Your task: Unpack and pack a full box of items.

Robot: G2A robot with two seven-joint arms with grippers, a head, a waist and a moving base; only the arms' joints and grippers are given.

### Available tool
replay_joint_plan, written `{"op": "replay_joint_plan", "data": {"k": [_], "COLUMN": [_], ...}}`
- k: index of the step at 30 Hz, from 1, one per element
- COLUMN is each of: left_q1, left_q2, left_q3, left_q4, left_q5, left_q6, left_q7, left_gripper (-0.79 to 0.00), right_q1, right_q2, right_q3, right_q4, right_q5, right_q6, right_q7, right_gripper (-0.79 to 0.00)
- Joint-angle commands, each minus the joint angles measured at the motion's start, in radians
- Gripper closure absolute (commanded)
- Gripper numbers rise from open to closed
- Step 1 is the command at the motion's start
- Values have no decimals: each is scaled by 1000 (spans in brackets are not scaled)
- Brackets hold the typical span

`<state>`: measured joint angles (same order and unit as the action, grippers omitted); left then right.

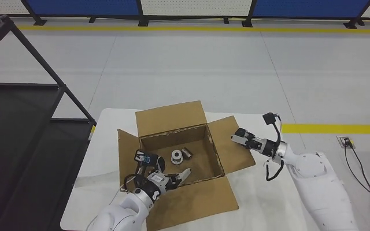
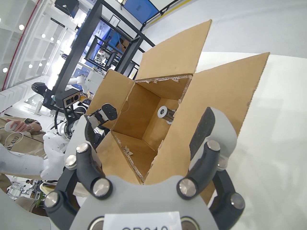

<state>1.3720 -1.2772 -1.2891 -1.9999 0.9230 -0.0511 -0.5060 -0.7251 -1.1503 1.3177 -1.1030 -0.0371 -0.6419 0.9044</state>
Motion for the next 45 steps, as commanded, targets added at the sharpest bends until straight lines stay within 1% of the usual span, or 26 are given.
{"op": "replay_joint_plan", "data": {"k": [1, 10, 20, 24, 29, 34, 39, 43, 45], "left_q1": [29, 142, 221, 239, 243, 242, 260, 292, 316], "left_q2": [4, 16, 26, 29, 33, 36, 39, 40, 41], "left_q3": [-22, -100, -195, -226, -271, -302, -339, -358, -365], "left_q4": [-11, -68, -103, -105, -96, -88, -97, -114, -125], "left_q5": [5, 49, 35, 39, 18, 9, -15, -28, -32], "left_q6": [-1, 5, -4, -4, -11, -20, -34, -49, -56], "left_q7": [12, 63, 98, 110, 113, 114, 127, 140, 156], "left_gripper": [-785, -785, -785, -785, -785, -785, -785, -785, -785], "right_q1": [6, 46, 72, 77, 77, 76, 74, 61, 48], "right_q2": [-1, -5, -14, -19, -23, -26, -27, -24, -21], "right_q3": [-14, -83, -155, -183, -213, -238, -256, -238, -222], "right_q4": [9, 58, 75, 73, 56, 41, 22, -11, -52], "right_q5": [-4, -43, -48, -36, -13, -12, -24, -33, -46], "right_q6": [11, 60, 81, 74, 57, 63, 71, 56, 45], "right_q7": [6, 47, 84, 96, 129, 136, 118, 47, -19], "right_gripper": [-785, -785, -785, -785, -785, -785, -785, -785, -785]}}
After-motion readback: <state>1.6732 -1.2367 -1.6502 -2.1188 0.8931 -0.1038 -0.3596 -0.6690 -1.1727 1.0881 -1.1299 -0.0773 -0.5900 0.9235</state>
